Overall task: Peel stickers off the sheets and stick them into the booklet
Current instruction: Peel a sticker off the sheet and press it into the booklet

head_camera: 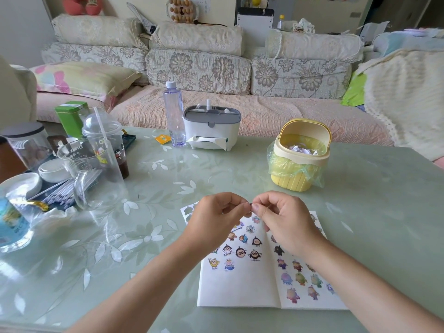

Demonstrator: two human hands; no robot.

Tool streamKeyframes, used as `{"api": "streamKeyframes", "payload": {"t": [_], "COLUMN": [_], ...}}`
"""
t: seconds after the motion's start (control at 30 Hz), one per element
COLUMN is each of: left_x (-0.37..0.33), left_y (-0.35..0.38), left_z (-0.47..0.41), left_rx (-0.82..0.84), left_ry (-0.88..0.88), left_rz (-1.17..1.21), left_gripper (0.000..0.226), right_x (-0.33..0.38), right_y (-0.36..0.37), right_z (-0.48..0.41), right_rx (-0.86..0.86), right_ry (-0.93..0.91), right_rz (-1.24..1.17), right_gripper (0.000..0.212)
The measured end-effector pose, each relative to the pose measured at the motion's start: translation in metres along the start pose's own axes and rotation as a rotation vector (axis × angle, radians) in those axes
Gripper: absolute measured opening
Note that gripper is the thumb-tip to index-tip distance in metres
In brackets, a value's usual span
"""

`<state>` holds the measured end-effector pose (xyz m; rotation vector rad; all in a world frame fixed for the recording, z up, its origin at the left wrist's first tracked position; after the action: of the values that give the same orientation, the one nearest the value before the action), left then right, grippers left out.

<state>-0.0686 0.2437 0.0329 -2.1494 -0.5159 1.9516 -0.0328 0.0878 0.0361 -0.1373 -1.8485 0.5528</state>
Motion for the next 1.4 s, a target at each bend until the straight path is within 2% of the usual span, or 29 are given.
{"api": "streamKeyframes", "payload": {"t": [0.4, 0.9, 1.4], "left_x": [0.008, 0.010, 0.009], "left_y": [-0.002, 0.002, 0.003], "left_z": [-0.005, -0.004, -0.004], "left_rx": [-0.021, 0.068, 0.067], "left_ry": [-0.086, -0.110, -0.075], "left_rz": [0.034, -0.062, -0.121], "left_gripper": [0.014, 0.014, 0.015], "right_x": [-0.016, -0.010, 0.002], "right_y": [0.006, 0.005, 0.005], "right_z": [-0.003, -0.002, 0.002], "right_rx": [0.068, 0.089, 0.087], "right_ry": [0.168, 0.073, -0.009], "right_rz": [-0.153, 0.037, 0.157], "right_gripper": [0.012, 0.022, 0.026]}}
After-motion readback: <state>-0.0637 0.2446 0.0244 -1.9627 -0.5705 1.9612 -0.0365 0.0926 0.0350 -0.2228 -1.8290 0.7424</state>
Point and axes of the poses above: each hand's wrist, its own z-axis away from the middle knuckle, its own y-axis out of the palm, x = y × z, the point moved 6 cm from there along -z, towards the middle knuckle, and after that the axes turned 2 degrees about -z, right-handed, at the moved point
